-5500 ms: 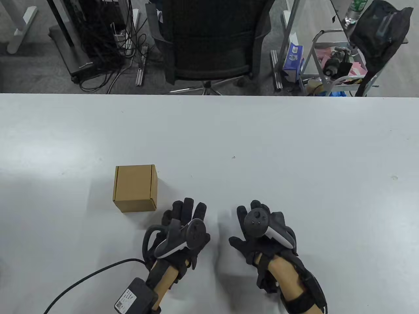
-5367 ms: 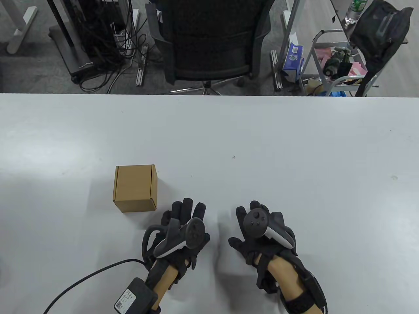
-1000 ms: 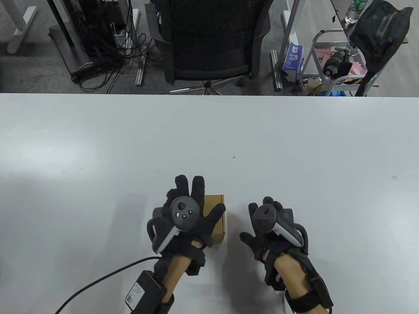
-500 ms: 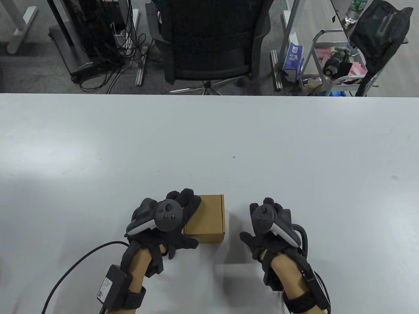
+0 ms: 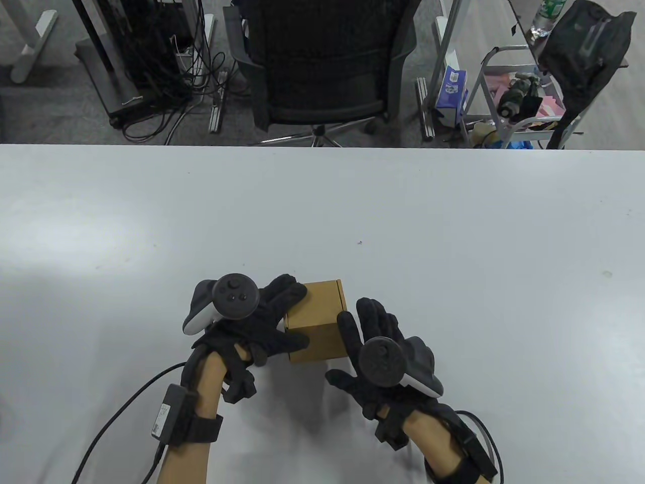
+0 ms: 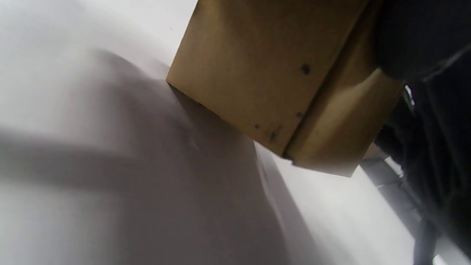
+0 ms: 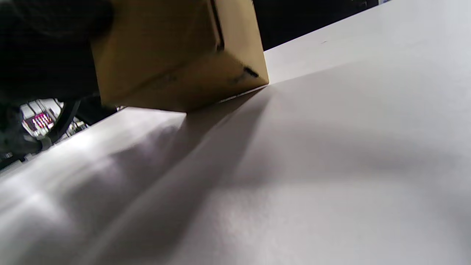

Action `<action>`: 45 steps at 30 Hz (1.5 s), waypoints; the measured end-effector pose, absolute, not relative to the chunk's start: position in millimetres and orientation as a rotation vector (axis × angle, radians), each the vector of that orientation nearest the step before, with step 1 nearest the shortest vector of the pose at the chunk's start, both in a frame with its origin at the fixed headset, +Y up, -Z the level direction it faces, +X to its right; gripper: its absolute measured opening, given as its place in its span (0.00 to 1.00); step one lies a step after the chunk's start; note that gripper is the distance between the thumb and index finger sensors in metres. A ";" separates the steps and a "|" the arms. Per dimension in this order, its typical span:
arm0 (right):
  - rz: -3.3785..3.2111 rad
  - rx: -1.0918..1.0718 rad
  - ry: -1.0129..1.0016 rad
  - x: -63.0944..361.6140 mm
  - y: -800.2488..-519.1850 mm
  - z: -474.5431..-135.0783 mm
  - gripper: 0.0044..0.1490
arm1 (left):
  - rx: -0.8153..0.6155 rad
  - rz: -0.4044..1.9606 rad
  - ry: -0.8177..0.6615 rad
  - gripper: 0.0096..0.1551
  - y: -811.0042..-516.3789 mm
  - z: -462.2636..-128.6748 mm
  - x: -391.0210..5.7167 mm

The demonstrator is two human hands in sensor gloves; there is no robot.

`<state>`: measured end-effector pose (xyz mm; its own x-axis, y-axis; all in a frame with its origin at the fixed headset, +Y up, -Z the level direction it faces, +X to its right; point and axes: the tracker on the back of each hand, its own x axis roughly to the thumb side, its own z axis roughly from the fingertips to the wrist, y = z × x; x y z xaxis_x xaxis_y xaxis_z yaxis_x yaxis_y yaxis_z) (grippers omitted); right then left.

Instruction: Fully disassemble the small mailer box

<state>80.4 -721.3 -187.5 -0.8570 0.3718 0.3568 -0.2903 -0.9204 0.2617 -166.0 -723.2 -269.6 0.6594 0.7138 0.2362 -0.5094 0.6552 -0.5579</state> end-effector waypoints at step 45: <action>2.358 0.665 0.372 104.7 -674.8 -190.5 0.44 | -0.365 0.716 -0.483 0.33 -721.7 -244.4 -172.8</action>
